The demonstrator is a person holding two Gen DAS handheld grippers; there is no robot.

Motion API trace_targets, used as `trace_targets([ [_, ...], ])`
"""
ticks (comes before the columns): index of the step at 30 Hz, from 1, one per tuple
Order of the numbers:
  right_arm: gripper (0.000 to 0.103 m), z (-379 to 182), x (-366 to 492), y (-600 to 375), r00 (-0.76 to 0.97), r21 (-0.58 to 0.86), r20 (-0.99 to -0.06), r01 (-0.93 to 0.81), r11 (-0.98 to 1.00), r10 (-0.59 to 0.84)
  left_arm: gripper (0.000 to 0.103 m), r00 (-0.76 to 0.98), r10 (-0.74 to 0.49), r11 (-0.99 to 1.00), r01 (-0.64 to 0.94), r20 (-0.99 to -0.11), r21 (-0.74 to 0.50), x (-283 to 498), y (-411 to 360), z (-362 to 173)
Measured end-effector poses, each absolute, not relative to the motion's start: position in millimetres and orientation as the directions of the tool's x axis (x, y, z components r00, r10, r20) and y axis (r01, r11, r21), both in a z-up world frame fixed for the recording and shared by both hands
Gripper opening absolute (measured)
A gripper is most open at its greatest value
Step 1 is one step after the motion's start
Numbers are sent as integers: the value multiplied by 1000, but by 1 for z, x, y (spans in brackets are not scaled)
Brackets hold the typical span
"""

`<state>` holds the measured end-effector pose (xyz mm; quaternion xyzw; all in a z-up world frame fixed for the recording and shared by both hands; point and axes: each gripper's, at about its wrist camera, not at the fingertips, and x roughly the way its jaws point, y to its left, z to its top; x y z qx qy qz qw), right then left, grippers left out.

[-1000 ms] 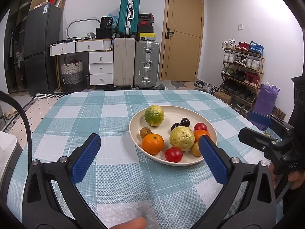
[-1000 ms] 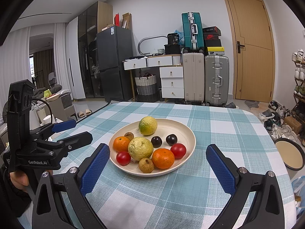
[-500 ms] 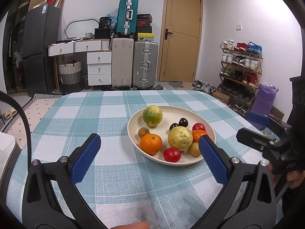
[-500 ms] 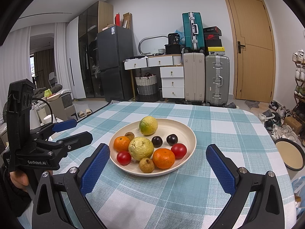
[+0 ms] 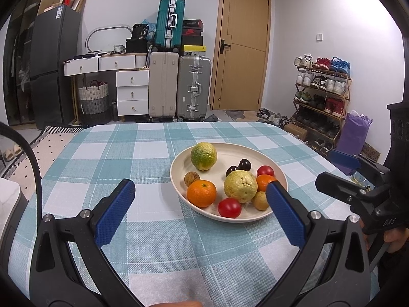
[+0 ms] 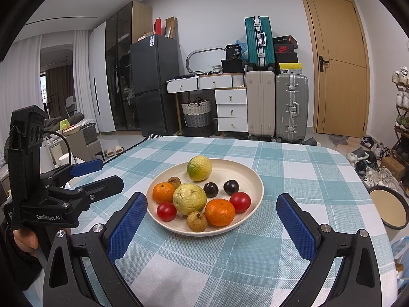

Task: Organize fruits

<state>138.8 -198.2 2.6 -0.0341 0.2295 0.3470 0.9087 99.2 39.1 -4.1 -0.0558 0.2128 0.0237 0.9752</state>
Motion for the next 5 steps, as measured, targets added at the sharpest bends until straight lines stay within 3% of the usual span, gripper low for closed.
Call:
trace_targets([
  [5, 103, 3, 139, -198, 654, 98, -441, -646, 757, 615, 102, 911, 26, 993, -72, -413, -97, 97, 38, -3],
])
